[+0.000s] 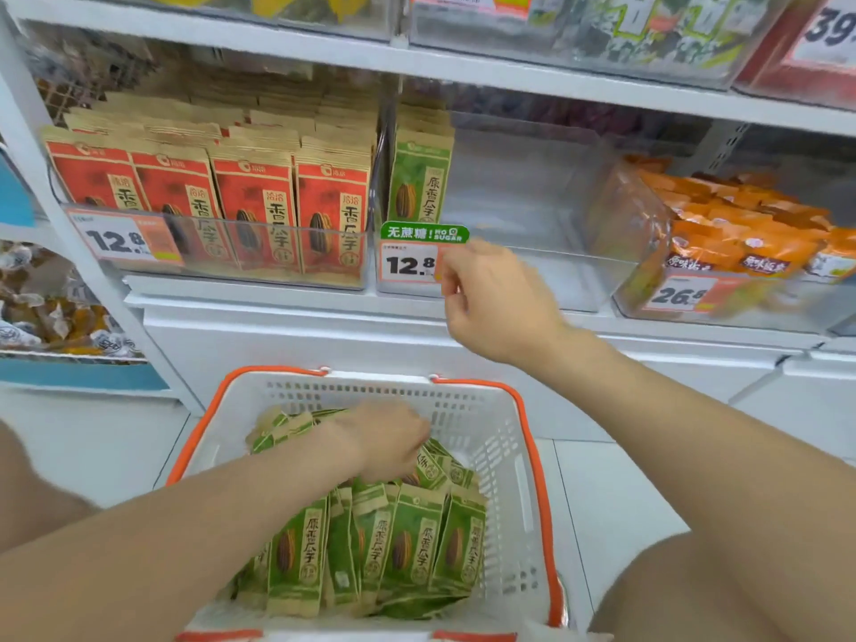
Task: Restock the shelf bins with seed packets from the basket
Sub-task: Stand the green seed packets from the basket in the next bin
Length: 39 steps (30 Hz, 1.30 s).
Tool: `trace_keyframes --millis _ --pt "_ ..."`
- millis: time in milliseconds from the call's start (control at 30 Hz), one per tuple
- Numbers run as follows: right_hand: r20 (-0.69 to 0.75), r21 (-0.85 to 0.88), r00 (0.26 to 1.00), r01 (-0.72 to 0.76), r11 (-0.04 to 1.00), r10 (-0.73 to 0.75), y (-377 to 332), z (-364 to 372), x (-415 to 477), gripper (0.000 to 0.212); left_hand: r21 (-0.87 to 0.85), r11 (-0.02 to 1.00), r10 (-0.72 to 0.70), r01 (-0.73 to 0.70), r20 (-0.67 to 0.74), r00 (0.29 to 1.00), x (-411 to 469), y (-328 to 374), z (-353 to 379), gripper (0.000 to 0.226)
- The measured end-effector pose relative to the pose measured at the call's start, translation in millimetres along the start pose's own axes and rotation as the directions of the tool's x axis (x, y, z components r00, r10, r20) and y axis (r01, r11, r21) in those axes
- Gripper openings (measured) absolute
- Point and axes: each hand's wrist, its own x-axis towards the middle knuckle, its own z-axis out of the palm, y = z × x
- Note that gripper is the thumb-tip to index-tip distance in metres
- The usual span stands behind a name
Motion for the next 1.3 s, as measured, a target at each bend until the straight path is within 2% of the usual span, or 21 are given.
trace_keyframes --millis 67,133,267,333,400,500,633,733,800,833,900,967,1067,1133,1167,1200,1267,1300 --pt "0.169 -0.091 0.985 0.06 0.994 -0.044 -7 6 -13 0.012 -0.001 1.0 0.008 -0.007 0.167 0.986 3 4 32 0.019" --pt "0.279 -0.142 0.957 0.123 0.982 -0.08 -11 12 -20 0.016 0.04 0.998 0.027 -0.041 0.309 0.951 1 5 58 0.03" --pt "0.375 -0.125 0.919 0.18 0.976 -0.121 -14 19 -22 0.022 0.185 0.977 -0.008 -0.103 0.521 0.853 -6 3 91 0.062" --pt "0.387 -0.122 0.913 0.193 0.974 -0.133 -16 20 -20 0.023 0.285 0.945 -0.019 -0.157 0.529 0.848 -11 1 99 0.059" --pt "0.395 -0.114 0.907 0.204 0.972 -0.144 -18 21 -17 0.024 0.363 0.912 -0.008 -0.191 0.482 0.876 -16 -3 103 0.056" --pt "0.424 -0.119 0.893 0.223 0.968 -0.154 -19 22 -14 0.025 0.427 0.878 0.028 -0.217 0.405 0.914 -22 -7 107 0.056" --pt "0.467 -0.121 0.869 0.246 0.962 -0.164 -20 22 -12 0.027 0.476 0.84 0.075 -0.261 0.375 0.924 -26 -9 110 0.045" --pt "0.524 -0.148 0.843 0.228 0.962 -0.119 -20 25 -12 0.026 0.311 0.923 0.124 -0.225 0.315 0.941 -22 -13 93 0.04" --pt "0.588 -0.183 0.807 0.195 0.964 -0.052 -16 29 -12 0.025 0.048 0.992 0.101 -0.115 0.236 0.967 -16 -17 69 0.029" --pt "0.628 -0.199 0.778 0.175 0.964 -0.012 -13 29 -11 0.024 -0.09 0.994 0.074 -0.055 0.221 0.973 -13 -19 54 0.025" --pt "0.712 -0.221 0.7 0.152 0.963 0.053 -5 30 -10 0.024 -0.304 0.953 0.06 0.006 0.207 0.977 -7 -25 25 0.027" --pt "0.789 -0.222 0.604 0.107 0.969 0.114 4 31 -9 0.027 -0.478 0.879 0.057 0.008 0.12 0.991 -3 -32 4 0.029" --pt "0.864 -0.196 0.463 -0.054 0.979 0.198 16 31 -5 0.036 -0.526 0.848 -0.035 -0.065 -0.177 0.984 -2 -43 -17 0.031" --pt "0.888 -0.104 0.412 -0.257 0.961 0.207 21 22 -1 0.036 -0.64 0.755 -0.082 -0.145 -0.312 0.947 -5 -47 -32 0.031" --pt "0.898 -0.03 0.392 -0.398 0.917 0.2 22 17 -1 0.035 -0.72 0.67 -0.111 -0.183 -0.34 0.934 -8 -47 -42 0.031" --pt "0.908 0.063 0.377 -0.552 0.832 0.182 24 14 0 0.036 -0.785 0.581 -0.144 -0.213 -0.357 0.923 -12 -47 -50 0.031" --pt "0.934 0.211 0.337 -0.789 0.578 0.119 27 6 -1 0.045 -0.863 0.426 -0.207 -0.273 -0.387 0.899 -20 -45 -66 0.031" --pt "0.945 0.24 0.316 -0.847 0.474 0.087 27 3 1 0.053 -0.887 0.363 -0.25 -0.285 -0.388 0.887 -23 -45 -71 0.031"
